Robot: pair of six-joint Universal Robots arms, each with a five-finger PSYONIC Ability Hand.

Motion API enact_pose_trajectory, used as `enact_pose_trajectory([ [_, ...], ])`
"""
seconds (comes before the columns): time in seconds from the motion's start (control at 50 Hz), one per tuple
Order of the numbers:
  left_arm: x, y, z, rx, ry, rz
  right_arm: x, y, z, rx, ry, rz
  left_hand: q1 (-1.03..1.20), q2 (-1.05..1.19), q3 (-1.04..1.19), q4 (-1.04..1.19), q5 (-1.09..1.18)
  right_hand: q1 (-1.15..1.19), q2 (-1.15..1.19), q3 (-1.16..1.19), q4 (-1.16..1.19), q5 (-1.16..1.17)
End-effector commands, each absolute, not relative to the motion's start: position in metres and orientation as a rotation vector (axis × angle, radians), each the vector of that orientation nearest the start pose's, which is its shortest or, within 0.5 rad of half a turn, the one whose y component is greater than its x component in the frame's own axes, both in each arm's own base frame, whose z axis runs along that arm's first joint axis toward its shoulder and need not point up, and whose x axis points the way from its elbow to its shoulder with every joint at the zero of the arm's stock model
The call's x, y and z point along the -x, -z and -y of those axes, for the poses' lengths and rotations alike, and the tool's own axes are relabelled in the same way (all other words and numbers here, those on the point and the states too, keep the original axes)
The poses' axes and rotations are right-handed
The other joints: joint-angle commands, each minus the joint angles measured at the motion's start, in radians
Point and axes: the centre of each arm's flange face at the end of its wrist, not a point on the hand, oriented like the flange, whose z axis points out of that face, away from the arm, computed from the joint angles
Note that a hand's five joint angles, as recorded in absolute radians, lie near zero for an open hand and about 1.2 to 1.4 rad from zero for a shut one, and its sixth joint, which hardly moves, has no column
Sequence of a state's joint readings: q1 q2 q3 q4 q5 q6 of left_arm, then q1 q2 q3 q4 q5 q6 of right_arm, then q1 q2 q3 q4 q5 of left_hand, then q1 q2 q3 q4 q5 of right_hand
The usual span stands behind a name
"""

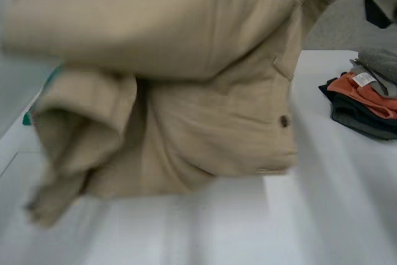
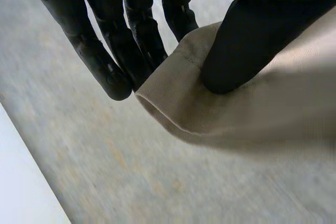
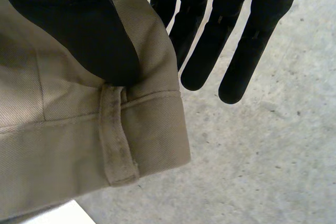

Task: Fold the laundry.

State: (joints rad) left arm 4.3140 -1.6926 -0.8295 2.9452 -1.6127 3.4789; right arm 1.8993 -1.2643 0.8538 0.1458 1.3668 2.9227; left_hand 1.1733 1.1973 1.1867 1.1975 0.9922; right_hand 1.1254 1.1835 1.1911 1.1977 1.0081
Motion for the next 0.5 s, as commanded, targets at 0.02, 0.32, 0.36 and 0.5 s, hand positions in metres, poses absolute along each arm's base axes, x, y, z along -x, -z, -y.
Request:
enact_pose_trajectory([
  [0.02, 0.281, -0.391, 0.317, -0.69, 2.442, -1.892, -0.295, -0.354, 0.334, 0.781, 2.219, -1.792, 0.223, 0.199, 0.21, 0.199, 0.229, 0.271, 0.213, 0.205, 0.199, 0.214],
  [0.32, 0.321, -0.184, 0.415, -0.804, 2.194, -2.064, -0.343, -0.191, 0.387, 0.89, 2.167, -1.889, 0.223, 0.199, 0.21, 0.199, 0.229, 0.271, 0.213, 0.205, 0.199, 0.214],
  [0.36, 0.323, -0.174, 0.424, -0.798, 2.208, -2.031, -0.348, -0.175, 0.396, 0.875, 2.221, -1.836, 0.223, 0.199, 0.21, 0.199, 0.229, 0.271, 0.213, 0.205, 0.199, 0.214],
  [0.5, 0.319, -0.194, 0.449, -0.735, 2.24, -1.804, -0.36, -0.162, 0.417, 0.866, 2.451, -1.665, 0.223, 0.199, 0.21, 0.199, 0.229, 0.271, 0.213, 0.205, 0.199, 0.214],
])
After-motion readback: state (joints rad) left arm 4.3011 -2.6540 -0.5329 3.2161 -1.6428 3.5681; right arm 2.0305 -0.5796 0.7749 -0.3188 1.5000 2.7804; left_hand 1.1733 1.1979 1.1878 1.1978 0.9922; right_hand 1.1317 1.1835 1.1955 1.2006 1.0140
